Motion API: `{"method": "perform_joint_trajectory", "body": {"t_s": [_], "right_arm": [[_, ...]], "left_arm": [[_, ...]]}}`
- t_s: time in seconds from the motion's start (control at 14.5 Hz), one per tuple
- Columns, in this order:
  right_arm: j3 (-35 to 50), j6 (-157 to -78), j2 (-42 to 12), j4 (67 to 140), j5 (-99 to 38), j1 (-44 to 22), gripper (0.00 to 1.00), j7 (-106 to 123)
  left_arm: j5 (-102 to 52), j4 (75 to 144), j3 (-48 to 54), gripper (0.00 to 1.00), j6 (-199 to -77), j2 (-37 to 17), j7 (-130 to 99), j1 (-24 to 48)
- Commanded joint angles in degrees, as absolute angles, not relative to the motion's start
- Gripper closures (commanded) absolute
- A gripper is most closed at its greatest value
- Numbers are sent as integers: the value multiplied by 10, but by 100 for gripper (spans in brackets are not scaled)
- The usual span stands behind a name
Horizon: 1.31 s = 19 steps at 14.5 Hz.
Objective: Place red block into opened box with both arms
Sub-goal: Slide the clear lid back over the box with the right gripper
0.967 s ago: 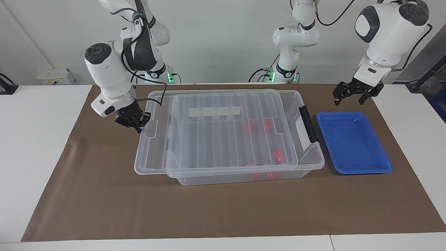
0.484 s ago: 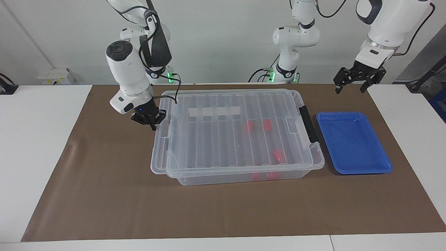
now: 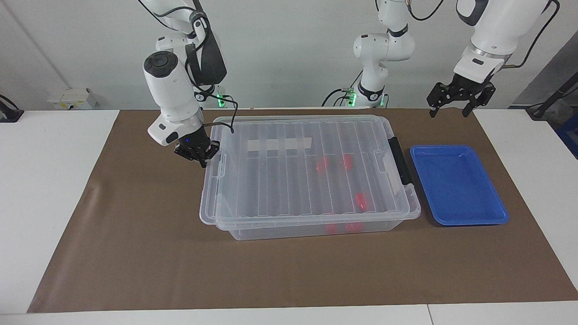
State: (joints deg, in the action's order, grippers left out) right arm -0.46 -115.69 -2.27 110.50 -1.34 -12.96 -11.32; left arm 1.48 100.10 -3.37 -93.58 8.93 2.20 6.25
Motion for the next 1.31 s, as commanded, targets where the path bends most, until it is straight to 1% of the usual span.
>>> {"method": "perform_joint_trajectory", "body": {"t_s": [0.0,0.48,0.69,0.9,0.97,1.04,1.11,1.24], "right_arm": [[-5,-1156,-7,1124,-25,-144,100,-133],[-5,-1156,-8,1122,-25,-144,100,-132],[-9,-1150,-4,1116,-25,-130,100,-129],[-10,-1150,12,1114,-24,-100,100,-123],[-11,-1150,16,1114,-23,-91,80,-120],[-11,-1153,21,1112,-23,-84,19,-126],[-12,-1150,23,1105,-22,-81,0,-126],[-13,-1135,33,1101,-16,-57,0,-125]], "left_arm": [[8,1014,-40,0,-924,112,17,72],[8,1015,-43,0,-919,112,18,69],[8,1016,-42,0,-919,112,18,71],[8,1016,-43,0,-921,112,18,74],[8,1016,-43,0,-919,111,18,75],[8,1016,-42,0,-919,111,18,76],[8,1016,-42,0,-919,111,18,76],[8,1016,-43,0,-919,111,18,75]]}}
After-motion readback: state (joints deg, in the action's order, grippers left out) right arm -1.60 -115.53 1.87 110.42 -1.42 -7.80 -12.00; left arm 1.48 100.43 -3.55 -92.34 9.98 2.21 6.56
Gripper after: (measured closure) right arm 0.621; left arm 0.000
